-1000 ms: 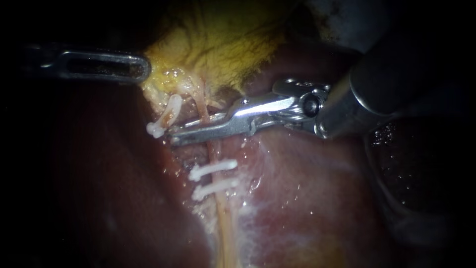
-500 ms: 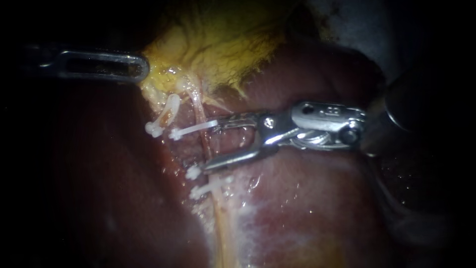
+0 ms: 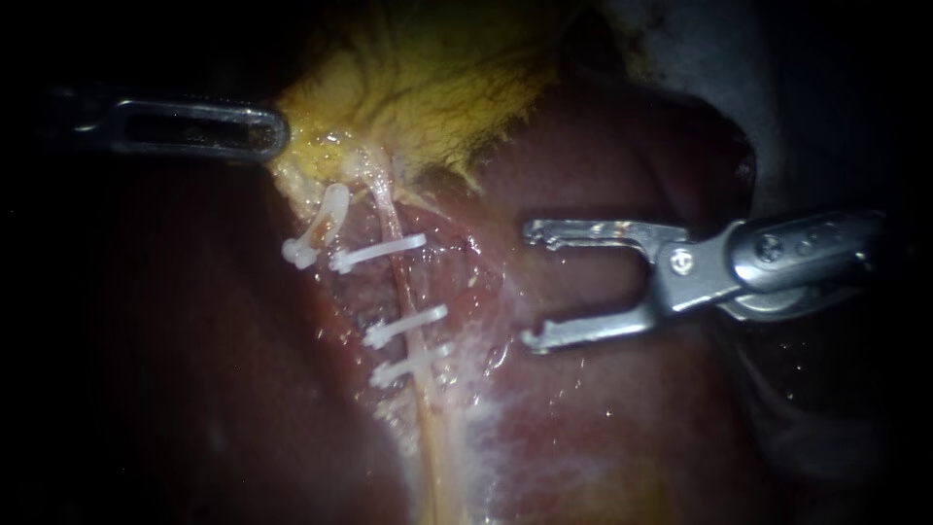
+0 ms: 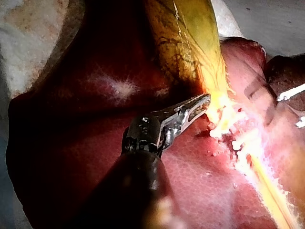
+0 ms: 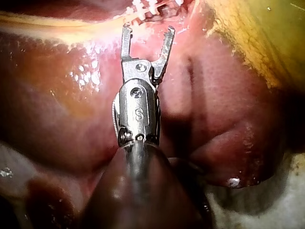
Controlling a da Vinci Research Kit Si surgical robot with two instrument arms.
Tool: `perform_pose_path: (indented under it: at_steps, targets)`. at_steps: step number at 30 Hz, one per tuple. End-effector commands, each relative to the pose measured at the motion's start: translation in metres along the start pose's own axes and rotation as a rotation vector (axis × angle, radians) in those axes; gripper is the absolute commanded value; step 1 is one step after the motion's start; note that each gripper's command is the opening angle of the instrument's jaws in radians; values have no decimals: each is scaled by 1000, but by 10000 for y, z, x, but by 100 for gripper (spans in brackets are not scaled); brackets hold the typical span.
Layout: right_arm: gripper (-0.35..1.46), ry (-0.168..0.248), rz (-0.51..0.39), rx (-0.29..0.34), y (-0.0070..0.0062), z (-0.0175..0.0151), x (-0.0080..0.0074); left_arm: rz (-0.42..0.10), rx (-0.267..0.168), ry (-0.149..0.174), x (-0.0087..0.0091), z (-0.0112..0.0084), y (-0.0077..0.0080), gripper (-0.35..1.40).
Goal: Going back third clip right tube
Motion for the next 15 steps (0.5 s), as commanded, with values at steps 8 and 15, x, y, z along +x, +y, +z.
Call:
perform_pose_path:
  at_steps: [8,15]
  targets:
    - [60,-7,-8,17,-3,-19,-4,0,0,0,0,1,1,-35]
    - [60,-16,-9,19,-3,-21,-4,5,-9,-6,9,21,4,-35]
